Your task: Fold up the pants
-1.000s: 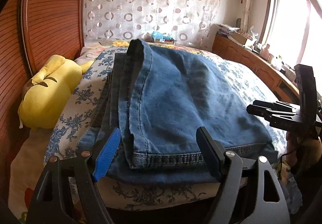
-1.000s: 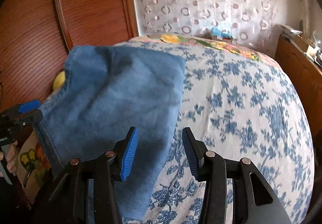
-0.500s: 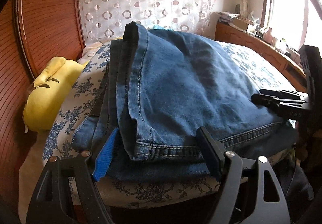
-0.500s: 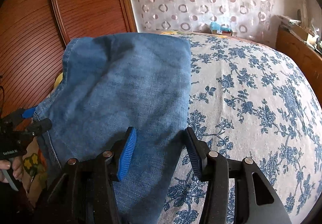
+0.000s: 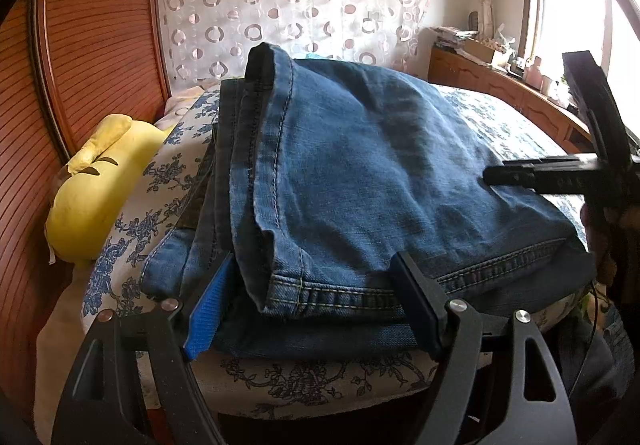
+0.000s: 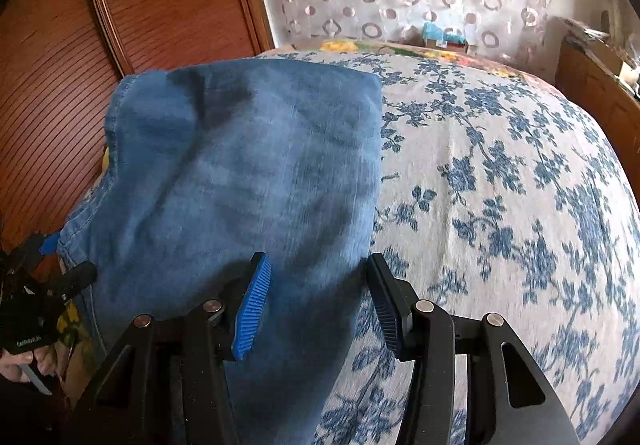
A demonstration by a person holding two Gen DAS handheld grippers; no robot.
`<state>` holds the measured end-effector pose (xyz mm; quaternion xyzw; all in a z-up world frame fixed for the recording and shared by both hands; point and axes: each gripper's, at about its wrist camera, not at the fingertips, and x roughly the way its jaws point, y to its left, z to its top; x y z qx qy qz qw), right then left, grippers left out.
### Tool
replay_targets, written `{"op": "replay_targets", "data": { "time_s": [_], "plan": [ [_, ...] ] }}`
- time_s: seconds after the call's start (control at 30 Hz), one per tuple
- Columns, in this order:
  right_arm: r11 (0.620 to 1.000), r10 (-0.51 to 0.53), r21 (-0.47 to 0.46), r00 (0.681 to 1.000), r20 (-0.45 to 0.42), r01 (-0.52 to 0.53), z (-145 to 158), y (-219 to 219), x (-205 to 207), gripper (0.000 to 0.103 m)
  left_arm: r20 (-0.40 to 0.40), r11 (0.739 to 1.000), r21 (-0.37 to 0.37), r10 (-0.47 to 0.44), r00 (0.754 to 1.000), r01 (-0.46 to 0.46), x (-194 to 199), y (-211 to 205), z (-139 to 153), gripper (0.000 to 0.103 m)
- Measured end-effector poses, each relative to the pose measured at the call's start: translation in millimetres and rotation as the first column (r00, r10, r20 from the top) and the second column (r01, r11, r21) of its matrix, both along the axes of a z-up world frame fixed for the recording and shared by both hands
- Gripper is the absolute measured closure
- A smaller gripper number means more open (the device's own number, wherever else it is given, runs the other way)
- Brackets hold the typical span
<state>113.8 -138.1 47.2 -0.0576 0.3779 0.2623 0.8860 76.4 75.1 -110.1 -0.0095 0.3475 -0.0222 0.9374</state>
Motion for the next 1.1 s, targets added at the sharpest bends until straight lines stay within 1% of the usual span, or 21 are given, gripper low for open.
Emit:
{"op": "replay_targets", "data": {
  "time_s": [0.17, 0.3, 0.57, 0.67, 0.7, 0.73, 0.8, 0.87, 0.97, 1.1],
  "plan": [
    [1.000, 0.016, -0.009, 1.000, -0.020, -0.017, 0.6, 7.1, 13.6, 0.051, 0.000, 1.000, -0.003, -0.001, 1.000, 0.001, 0.0, 0.6, 0.3, 0.024],
    [0.999, 0.042, -0.023, 0.999, -0.012, -0.042, 0.4, 13.2, 21.9, 0.051, 0.000, 1.000, -0.006, -0.002, 1.000, 0.002, -0.1, 0.2, 0.2, 0.024],
    [0.998, 0.065, 0.009, 0.998, 0.004, -0.065, -3.9, 15.1, 34.4, 0.051, 0.002, 1.000, -0.009, -0.003, 1.000, 0.003, -0.1, 0.9, 0.4, 0.024],
    [0.997, 0.070, 0.017, 0.998, 0.003, -0.070, -3.6, 13.9, 35.6, 0.078, 0.002, 1.000, -0.011, -0.003, 1.000, 0.003, -0.3, 1.2, 0.5, 0.024],
    [0.997, 0.070, 0.028, 0.998, 0.000, -0.070, -3.5, 12.0, 36.9, 0.092, 0.002, 1.000, -0.014, -0.004, 1.000, 0.004, -0.1, 2.2, 0.9, 0.024],
    [0.996, 0.076, 0.046, 0.997, -0.006, -0.075, -2.6, 10.4, 38.2, 0.095, 0.003, 1.000, -0.018, -0.005, 1.000, 0.005, -0.2, 2.8, 1.1, 0.024],
    [0.994, 0.081, 0.068, 0.997, 0.007, -0.081, 1.3, 7.0, 37.2, 0.097, 0.004, 1.000, -0.019, -0.012, 1.000, 0.012, -0.2, 3.5, 1.1, 0.024],
    [0.995, 0.082, 0.054, 0.995, 0.057, -0.085, 9.0, 5.1, 30.5, 0.098, 0.004, 1.000, -0.022, -0.015, 1.000, 0.015, -0.4, 4.0, 1.7, 0.024],
    [0.993, 0.085, 0.072, 0.990, 0.115, -0.093, 26.1, -1.9, 20.5, 0.098, 0.006, 0.999, -0.039, -0.017, 1.000, 0.017, -1.0, 4.0, 6.2, 0.024],
    [0.994, 0.085, 0.047, 0.979, 0.184, -0.095, 47.0, -5.9, 8.9, 0.098, 0.033, 0.999, -0.051, -0.013, 0.999, 0.015, -2.7, 3.2, 17.4, 0.024]
  ]
}}
